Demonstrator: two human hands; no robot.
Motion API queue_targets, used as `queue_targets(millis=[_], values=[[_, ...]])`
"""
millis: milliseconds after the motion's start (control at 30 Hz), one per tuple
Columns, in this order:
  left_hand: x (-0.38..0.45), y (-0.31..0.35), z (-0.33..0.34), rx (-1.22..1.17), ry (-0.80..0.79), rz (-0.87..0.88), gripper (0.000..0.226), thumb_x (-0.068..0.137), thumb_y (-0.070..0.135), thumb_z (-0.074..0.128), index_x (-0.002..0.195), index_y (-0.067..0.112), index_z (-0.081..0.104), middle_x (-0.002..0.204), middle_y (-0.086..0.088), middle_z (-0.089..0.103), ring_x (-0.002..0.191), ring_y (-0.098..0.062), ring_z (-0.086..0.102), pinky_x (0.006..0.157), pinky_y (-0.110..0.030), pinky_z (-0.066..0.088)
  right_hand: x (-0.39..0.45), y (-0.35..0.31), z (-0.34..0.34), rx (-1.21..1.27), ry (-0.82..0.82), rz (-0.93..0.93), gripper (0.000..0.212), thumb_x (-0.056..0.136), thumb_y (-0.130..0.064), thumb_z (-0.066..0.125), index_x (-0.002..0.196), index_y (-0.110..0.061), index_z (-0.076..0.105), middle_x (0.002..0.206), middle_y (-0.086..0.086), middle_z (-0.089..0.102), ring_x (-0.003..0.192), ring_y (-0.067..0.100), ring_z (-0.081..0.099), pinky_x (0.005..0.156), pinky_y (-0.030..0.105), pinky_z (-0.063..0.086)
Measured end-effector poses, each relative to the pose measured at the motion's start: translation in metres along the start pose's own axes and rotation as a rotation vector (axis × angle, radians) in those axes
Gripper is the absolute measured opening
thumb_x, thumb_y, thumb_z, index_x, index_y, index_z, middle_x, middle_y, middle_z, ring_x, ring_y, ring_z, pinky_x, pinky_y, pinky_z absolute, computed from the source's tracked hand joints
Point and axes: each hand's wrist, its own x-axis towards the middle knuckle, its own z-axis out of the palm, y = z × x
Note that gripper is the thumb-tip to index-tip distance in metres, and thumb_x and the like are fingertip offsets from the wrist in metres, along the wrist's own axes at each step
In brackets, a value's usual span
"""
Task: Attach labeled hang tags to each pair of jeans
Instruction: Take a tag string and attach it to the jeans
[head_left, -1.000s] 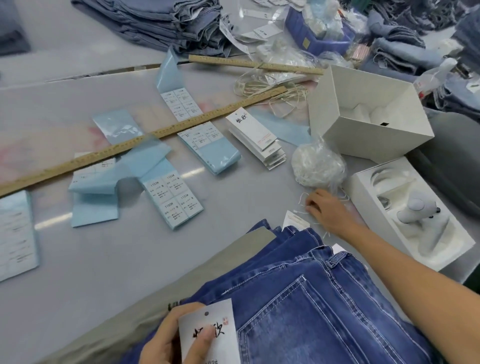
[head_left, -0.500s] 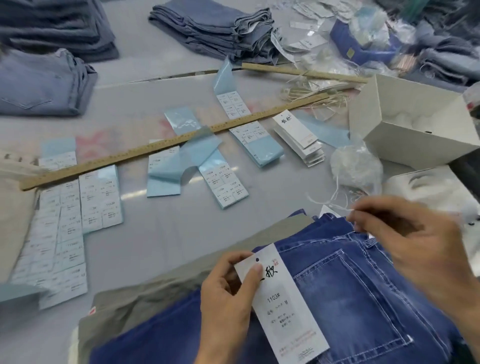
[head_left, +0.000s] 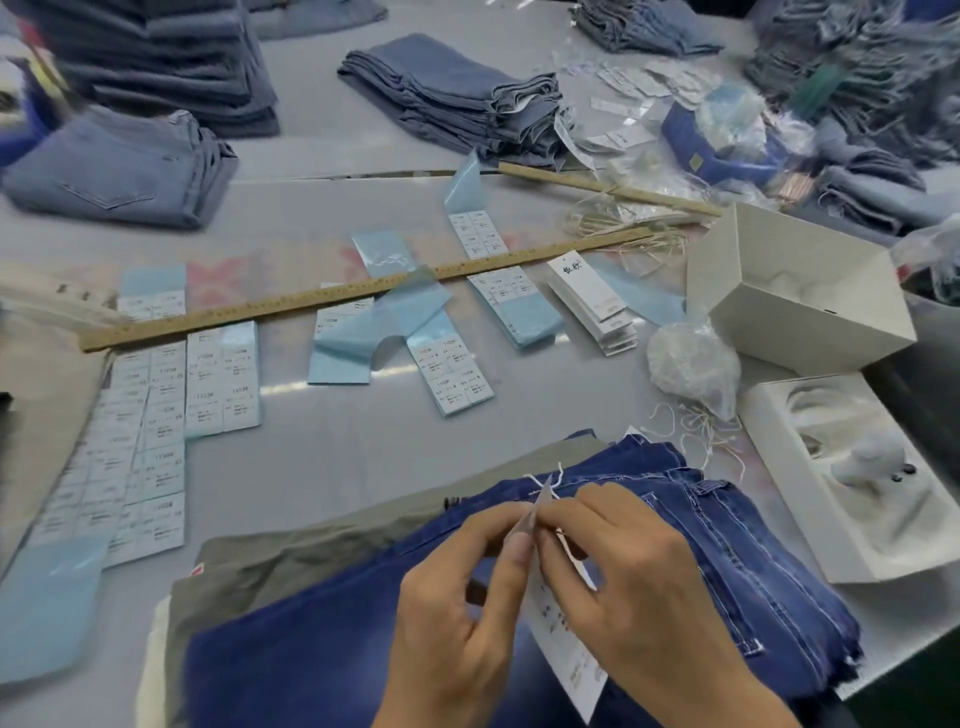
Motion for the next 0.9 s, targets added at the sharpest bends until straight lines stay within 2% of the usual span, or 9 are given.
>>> queue_targets(millis=[133,267,367,433,500,633,800,867,900], values=[[0.001,0.004,-0.011,-0.216,-0.100,-0.145,0.037,0.097,0.040,0.042,0.117,0.033,0.073,0.117,0.000,0.073,0.099,-0.026,0.071,0.064,-0.032,0.060,0.000,0.002,-0.009,-0.046,-0.032,-0.039,0.019,0.094,-0.026,0.055,0.094,-0.017,0.072,0.080,-0.006,0.056,0.074,0.013,0.052,0.066,0.023,0.045],[0.008,0.001,-0.027,-0.244,-0.223,-0.174,0.036,0.093,0.033,0.047,0.115,0.031,0.075,0.116,-0.002,0.073,0.097,-0.026,0.070,0.064,-0.031,0.059,-0.002,0.002,-0.010,0.009,-0.029,-0.048,0.006,0.090,-0.020,0.066,0.093,-0.018,0.070,0.085,-0.011,0.058,0.077,0.008,0.050,0.073,0.015,0.040],[0.010,0.000,-0.035,-0.271,-0.282,-0.190,0.038,0.092,0.023,0.048,0.117,0.033,0.076,0.117,-0.001,0.073,0.097,-0.027,0.072,0.063,-0.032,0.060,0.000,0.001,-0.010,0.034,-0.005,-0.037,0.011,0.093,-0.022,0.060,0.092,-0.017,0.070,0.082,-0.009,0.058,0.076,0.010,0.052,0.070,0.020,0.043],[0.010,-0.001,-0.037,-0.288,-0.305,-0.199,0.047,0.093,0.007,0.045,0.118,0.033,0.076,0.118,0.000,0.074,0.096,-0.026,0.072,0.062,-0.034,0.061,0.000,0.001,-0.009,0.034,0.013,-0.038,0.010,0.093,-0.020,0.062,0.091,-0.016,0.071,0.081,-0.007,0.059,0.075,0.013,0.054,0.068,0.026,0.046],[0.008,0.000,-0.035,-0.265,-0.276,-0.200,0.052,0.093,0.000,0.043,0.114,0.033,0.077,0.113,0.000,0.075,0.090,-0.027,0.073,0.059,-0.033,0.061,-0.001,0.000,-0.007,0.029,0.024,-0.047,0.009,0.092,-0.019,0.064,0.089,-0.015,0.071,0.078,-0.005,0.059,0.073,0.015,0.053,0.065,0.029,0.046],[0.008,0.000,-0.033,-0.227,-0.207,-0.182,0.016,0.089,0.028,0.070,0.103,0.029,0.078,0.095,-0.007,0.076,0.075,-0.027,0.073,0.053,-0.033,0.060,-0.004,-0.005,-0.006,0.042,-0.018,-0.083,0.015,0.095,-0.024,0.061,0.084,-0.019,0.070,0.077,-0.007,0.056,0.070,0.014,0.048,0.062,0.029,0.045],[0.011,0.003,-0.029,-0.187,-0.188,-0.100,0.018,0.085,0.045,0.078,0.090,0.029,0.072,0.078,-0.009,0.072,0.063,-0.020,0.070,0.050,-0.029,0.056,-0.013,-0.006,-0.011,0.076,-0.028,-0.062,0.010,0.097,-0.025,0.065,0.092,-0.021,0.072,0.087,-0.010,0.063,0.077,0.014,0.055,0.066,0.031,0.050],[0.021,0.007,-0.032,-0.078,-0.154,-0.070,0.010,0.087,0.029,0.079,0.088,0.030,0.069,0.075,-0.005,0.071,0.060,-0.016,0.067,0.050,-0.025,0.054,-0.017,0.000,-0.018,0.120,0.048,0.032,0.017,0.096,-0.026,0.067,0.110,-0.019,0.074,0.105,-0.009,0.068,0.092,0.014,0.064,0.077,0.034,0.055],[0.030,0.010,-0.038,0.068,-0.094,-0.014,0.016,0.087,0.020,0.078,0.087,0.031,0.066,0.076,0.000,0.070,0.061,-0.012,0.065,0.051,-0.023,0.052,-0.020,0.003,-0.024,0.147,0.093,0.081,0.026,0.097,-0.027,0.066,0.120,-0.018,0.072,0.116,-0.007,0.067,0.101,0.012,0.065,0.083,0.034,0.056]])
